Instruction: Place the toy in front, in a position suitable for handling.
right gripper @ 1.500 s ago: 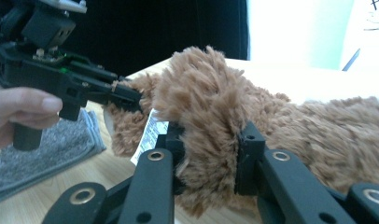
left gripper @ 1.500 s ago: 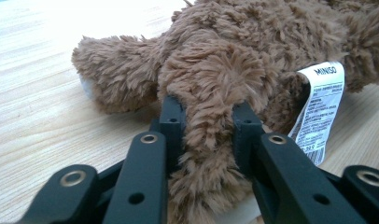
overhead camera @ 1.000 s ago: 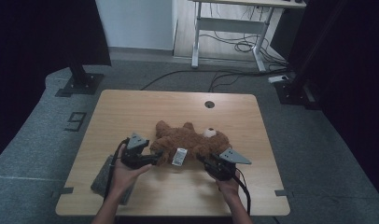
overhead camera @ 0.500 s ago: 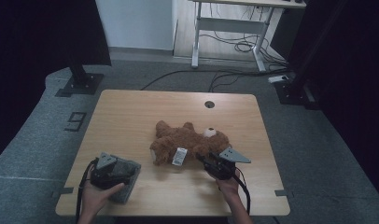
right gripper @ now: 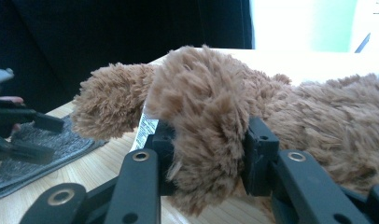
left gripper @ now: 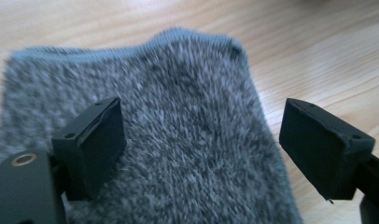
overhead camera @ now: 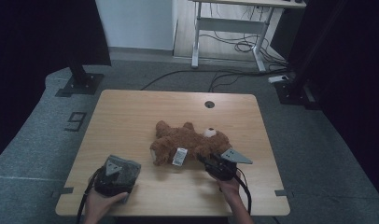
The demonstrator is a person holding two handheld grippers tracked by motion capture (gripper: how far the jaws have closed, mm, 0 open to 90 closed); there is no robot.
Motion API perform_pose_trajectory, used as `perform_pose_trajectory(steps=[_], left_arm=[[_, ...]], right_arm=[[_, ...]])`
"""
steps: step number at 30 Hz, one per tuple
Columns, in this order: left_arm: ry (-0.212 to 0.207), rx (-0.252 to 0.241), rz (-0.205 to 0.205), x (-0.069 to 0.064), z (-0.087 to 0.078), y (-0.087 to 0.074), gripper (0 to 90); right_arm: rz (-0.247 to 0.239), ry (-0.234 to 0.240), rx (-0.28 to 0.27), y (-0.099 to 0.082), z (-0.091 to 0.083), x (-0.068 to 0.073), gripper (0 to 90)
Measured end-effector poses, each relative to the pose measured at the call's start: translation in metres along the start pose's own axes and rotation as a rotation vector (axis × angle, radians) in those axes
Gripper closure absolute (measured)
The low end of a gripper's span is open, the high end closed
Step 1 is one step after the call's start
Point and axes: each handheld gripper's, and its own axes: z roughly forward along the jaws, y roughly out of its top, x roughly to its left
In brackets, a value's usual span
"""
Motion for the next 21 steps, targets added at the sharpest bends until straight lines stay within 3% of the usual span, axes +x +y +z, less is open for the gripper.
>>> perform_pose_trajectory(steps=[1,4,6,11,13,14,16,21], left_arm=[[0.028,0.014,0.019,-0.002,0.006,-0.002,15.5],[0.043,0.011,0.012,-0.003,0.005,-0.002,21.7],[0.066,-0.006,-0.001,0.001,0.002,-0.004,32.6],[0.090,-0.035,0.013,0.009,-0.004,-0.008,64.7],[0.069,-0.045,0.003,0.010,-0.005,-0.008,71.0],[0.016,-0.076,-0.019,0.013,-0.009,-0.007,72.4],[-0.018,-0.104,-0.026,0.013,-0.013,-0.005,73.4],[-0.036,-0.174,-0.037,0.011,-0.025,-0.002,74.6]], right_arm=[[0.001,0.001,0.000,0.000,0.000,0.000,64.1],[0.002,0.001,-0.001,0.000,0.000,-0.001,63.9],[0.001,0.001,-0.002,0.000,0.000,-0.001,63.5],[0.006,0.001,0.000,-0.001,-0.001,-0.002,63.0],[0.007,0.001,0.001,-0.001,-0.001,-0.002,62.9],[0.007,0.002,0.001,-0.002,-0.002,-0.002,62.9],[0.012,0.003,0.002,-0.002,-0.002,-0.002,62.9],[0.013,0.005,0.001,-0.003,-0.002,-0.003,62.8]])
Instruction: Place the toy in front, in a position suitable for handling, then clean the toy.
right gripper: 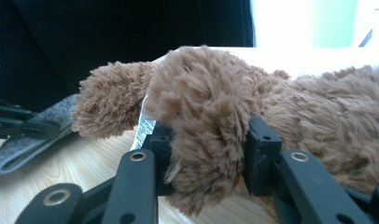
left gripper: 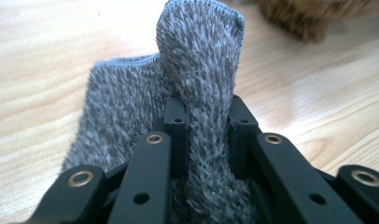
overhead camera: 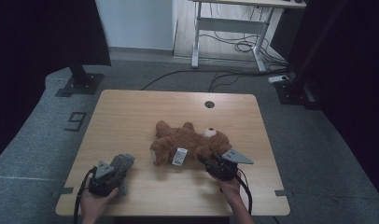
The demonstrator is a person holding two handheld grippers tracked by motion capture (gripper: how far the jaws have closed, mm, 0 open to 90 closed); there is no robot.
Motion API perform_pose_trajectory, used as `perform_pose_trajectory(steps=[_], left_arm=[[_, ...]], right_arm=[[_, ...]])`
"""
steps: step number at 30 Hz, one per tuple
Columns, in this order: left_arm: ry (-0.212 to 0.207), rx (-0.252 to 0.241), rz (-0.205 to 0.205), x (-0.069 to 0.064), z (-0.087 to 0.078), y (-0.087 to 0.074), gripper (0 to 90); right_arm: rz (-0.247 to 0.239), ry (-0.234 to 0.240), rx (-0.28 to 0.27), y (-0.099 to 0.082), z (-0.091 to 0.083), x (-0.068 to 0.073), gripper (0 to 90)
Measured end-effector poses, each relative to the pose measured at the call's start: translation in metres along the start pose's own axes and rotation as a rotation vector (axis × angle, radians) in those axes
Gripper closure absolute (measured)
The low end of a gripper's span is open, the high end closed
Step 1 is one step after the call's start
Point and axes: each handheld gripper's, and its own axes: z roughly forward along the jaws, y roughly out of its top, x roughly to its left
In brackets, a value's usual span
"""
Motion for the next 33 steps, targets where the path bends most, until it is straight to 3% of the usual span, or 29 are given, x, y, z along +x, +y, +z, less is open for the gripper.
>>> perform_pose_trajectory(steps=[1,4,8,11,19,24,25,26,27,30,31,32,33], left_arm=[[0.000,0.000,0.000,0.000,0.000,0.000,74.6],[-0.035,-0.067,-0.020,-0.001,-0.009,0.004,74.7],[-0.044,-0.102,-0.021,-0.004,-0.015,0.006,74.8],[-0.081,-0.141,-0.027,-0.008,-0.022,0.013,74.7],[-0.131,-0.157,0.009,-0.025,-0.024,0.034,74.6],[-0.192,-0.182,0.034,-0.049,-0.014,0.064,74.6],[-0.192,-0.182,0.034,-0.049,-0.014,0.064,74.6],[-0.218,-0.181,0.053,-0.060,-0.009,0.074,74.6],[-0.218,-0.181,0.053,-0.060,-0.009,0.074,74.6],[-0.243,-0.186,0.109,-0.089,0.005,0.098,74.6],[-0.243,-0.186,0.109,-0.089,0.005,0.098,74.6],[-0.255,-0.189,0.124,-0.099,0.010,0.105,74.6],[-0.294,-0.187,0.134,-0.114,0.021,0.117,74.5]], right_arm=[[0.000,0.000,0.000,0.000,0.000,0.000,62.8],[-0.002,-0.001,0.001,0.000,0.000,0.000,62.8],[-0.002,-0.001,0.002,-0.001,0.000,0.000,62.6],[-0.003,-0.002,0.005,-0.002,0.000,0.000,62.5],[-0.003,-0.004,0.006,-0.002,0.000,-0.001,62.5],[-0.004,-0.002,0.006,-0.003,0.001,-0.001,62.7],[-0.003,-0.002,0.007,-0.004,0.000,-0.001,62.7],[-0.002,-0.002,0.007,-0.004,0.000,-0.002,62.7],[-0.002,-0.002,0.007,-0.004,0.000,-0.002,62.7],[0.001,-0.002,0.006,-0.004,0.000,-0.002,63.1],[0.001,-0.002,0.006,-0.004,0.000,-0.002,63.1],[0.002,-0.001,0.006,-0.004,0.000,-0.002,63.2],[0.003,-0.001,0.006,-0.004,0.000,-0.002,63.4]])
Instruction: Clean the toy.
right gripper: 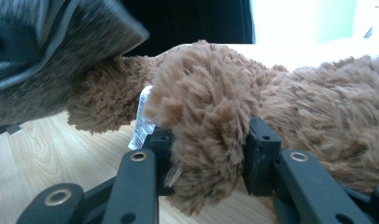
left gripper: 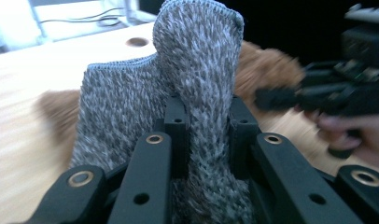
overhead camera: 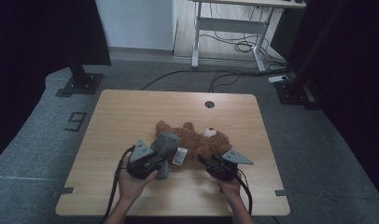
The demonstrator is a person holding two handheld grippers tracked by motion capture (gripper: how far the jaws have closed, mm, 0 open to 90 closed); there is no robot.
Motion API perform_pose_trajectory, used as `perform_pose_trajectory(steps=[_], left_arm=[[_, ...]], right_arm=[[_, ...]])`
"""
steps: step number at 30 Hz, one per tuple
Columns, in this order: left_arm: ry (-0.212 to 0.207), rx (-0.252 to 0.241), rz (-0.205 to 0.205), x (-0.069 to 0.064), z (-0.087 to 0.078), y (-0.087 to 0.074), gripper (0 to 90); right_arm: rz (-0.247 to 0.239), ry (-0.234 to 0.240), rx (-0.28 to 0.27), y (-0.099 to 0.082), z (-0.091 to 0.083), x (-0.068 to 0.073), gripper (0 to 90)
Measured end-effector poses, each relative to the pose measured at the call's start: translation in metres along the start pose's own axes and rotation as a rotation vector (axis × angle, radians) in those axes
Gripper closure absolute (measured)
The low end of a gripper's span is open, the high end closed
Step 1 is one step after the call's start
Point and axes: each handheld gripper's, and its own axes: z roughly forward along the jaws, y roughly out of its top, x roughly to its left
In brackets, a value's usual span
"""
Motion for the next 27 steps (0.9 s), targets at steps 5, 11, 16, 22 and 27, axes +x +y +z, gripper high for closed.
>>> perform_pose_trajectory(steps=[5,11,16,22,27], left_arm=[[-0.039,0.042,0.024,-0.018,0.039,0.016,74.4],[-0.007,0.143,-0.018,-0.015,0.101,0.001,74.3],[-0.010,0.116,-0.036,-0.009,0.098,-0.010,74.4],[0.039,0.106,-0.013,-0.002,0.080,-0.010,74.6],[0.141,0.075,-0.020,0.021,0.049,-0.017,74.7]], right_arm=[[0.009,0.002,-0.004,-0.001,-0.001,0.000,64.2],[0.099,0.040,-0.019,-0.005,-0.003,-0.004,67.1],[0.095,0.024,-0.012,-0.005,-0.004,-0.007,70.4],[0.092,0.014,-0.002,-0.005,-0.007,-0.009,70.9],[0.083,0.015,-0.001,-0.006,-0.008,-0.012,71.0]])
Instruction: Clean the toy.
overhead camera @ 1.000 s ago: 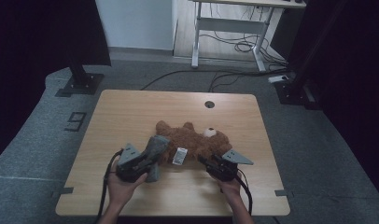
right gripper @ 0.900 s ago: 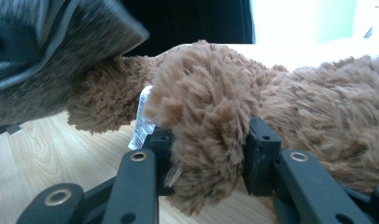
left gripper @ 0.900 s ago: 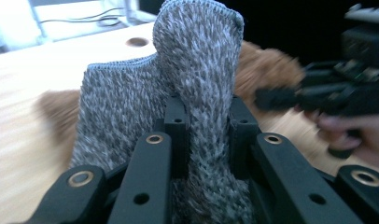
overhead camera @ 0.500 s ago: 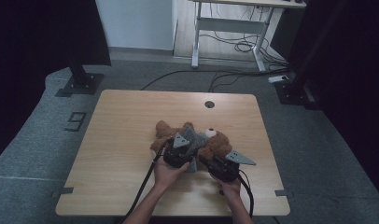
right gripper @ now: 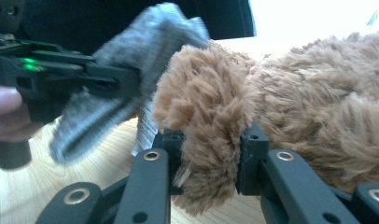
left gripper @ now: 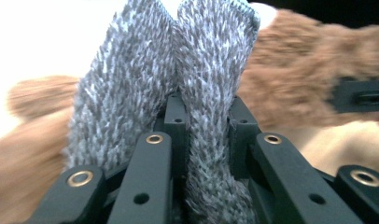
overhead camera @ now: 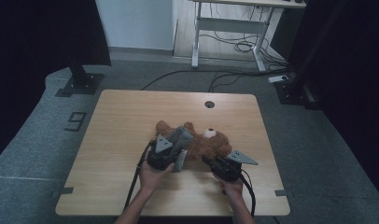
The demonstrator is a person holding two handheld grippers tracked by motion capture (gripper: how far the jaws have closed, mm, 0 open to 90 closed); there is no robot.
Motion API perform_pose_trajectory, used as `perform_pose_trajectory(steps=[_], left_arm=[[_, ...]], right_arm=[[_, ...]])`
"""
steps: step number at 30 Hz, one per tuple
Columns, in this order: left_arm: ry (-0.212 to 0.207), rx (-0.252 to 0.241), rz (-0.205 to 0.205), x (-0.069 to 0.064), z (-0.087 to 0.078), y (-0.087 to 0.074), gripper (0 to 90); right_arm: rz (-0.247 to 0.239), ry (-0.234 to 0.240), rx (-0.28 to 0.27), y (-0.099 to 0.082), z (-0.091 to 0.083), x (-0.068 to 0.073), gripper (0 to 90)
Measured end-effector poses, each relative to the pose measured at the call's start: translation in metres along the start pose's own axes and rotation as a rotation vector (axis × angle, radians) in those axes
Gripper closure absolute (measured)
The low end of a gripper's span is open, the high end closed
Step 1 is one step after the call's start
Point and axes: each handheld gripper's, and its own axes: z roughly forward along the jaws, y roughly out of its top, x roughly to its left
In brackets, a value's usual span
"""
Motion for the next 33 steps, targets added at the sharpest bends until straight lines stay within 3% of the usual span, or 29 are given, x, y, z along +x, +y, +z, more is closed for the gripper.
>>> perform_pose_trajectory(steps=[1,2,3,4,5,6,7,8,12,15,16,17,19,20,21,24,26,27,30,32,33], left_arm=[[0.018,-0.002,-0.013,0.009,-0.006,-0.002,74.7],[0.049,-0.001,-0.050,0.027,-0.015,-0.007,74.7],[0.049,-0.001,-0.050,0.027,-0.015,-0.007,74.7],[0.077,0.008,-0.087,0.044,-0.024,-0.014,74.7],[0.077,0.008,-0.087,0.044,-0.024,-0.014,74.7],[0.138,0.023,-0.102,0.060,-0.032,-0.022,74.7],[0.138,0.023,-0.102,0.060,-0.032,-0.022,74.7],[0.180,0.049,-0.097,0.070,-0.037,-0.030,74.7],[0.188,0.013,-0.102,0.073,-0.048,-0.031,74.8],[0.152,-0.054,-0.075,0.061,-0.058,-0.015,74.8],[0.125,-0.081,-0.040,0.048,-0.060,-0.002,74.8],[0.125,-0.081,-0.040,0.048,-0.060,-0.002,74.8],[0.097,-0.104,0.041,0.019,-0.058,0.020,74.8],[0.097,-0.104,0.041,0.019,-0.058,0.020,74.8],[0.090,-0.102,0.082,0.005,-0.053,0.027,74.8],[0.009,-0.088,0.110,-0.021,-0.034,0.039,74.8],[-0.078,-0.057,0.090,-0.041,-0.010,0.043,74.8],[-0.078,-0.057,0.090,-0.041,-0.010,0.043,74.8],[-0.134,0.008,0.082,-0.058,0.021,0.039,74.7],[-0.123,0.070,0.083,-0.062,0.043,0.028,74.7],[-0.123,0.070,0.083,-0.062,0.043,0.028,74.7]], right_arm=[[-0.003,0.002,-0.001,0.000,0.000,-0.001,71.0],[0.002,0.006,-0.004,-0.001,0.000,-0.002,70.9],[0.002,0.006,-0.004,-0.001,0.000,-0.002,70.9],[0.005,0.007,-0.006,-0.001,0.000,-0.002,70.9],[0.005,0.007,-0.006,-0.001,0.000,-0.002,70.9],[0.005,0.007,-0.006,-0.001,0.000,-0.002,70.9],[0.005,0.007,-0.006,-0.001,0.000,-0.002,70.9],[0.005,0.005,-0.008,-0.001,0.000,-0.003,70.8],[0.013,0.008,-0.014,-0.002,0.000,-0.003,70.8],[0.015,0.012,-0.013,-0.002,0.001,-0.003,70.7],[0.014,0.012,-0.014,-0.002,0.001,-0.002,70.6],[0.014,0.012,-0.014,-0.002,0.001,-0.002,70.6],[0.014,0.014,-0.014,-0.003,0.001,-0.002,70.5],[0.014,0.014,-0.014,-0.003,0.001,-0.002,70.5],[0.017,0.015,-0.015,-0.003,0.001,-0.002,70.4],[0.017,0.018,-0.015,-0.003,0.001,-0.002,70.3],[0.022,0.020,-0.018,-0.003,0.001,-0.002,70.3],[0.022,0.020,-0.018,-0.003,0.001,-0.002,70.3],[0.023,0.020,-0.018,-0.003,0.001,-0.002,70.3],[0.021,0.021,-0.015,-0.003,0.000,-0.002,70.4],[0.021,0.021,-0.015,-0.003,0.000,-0.002,70.4]])
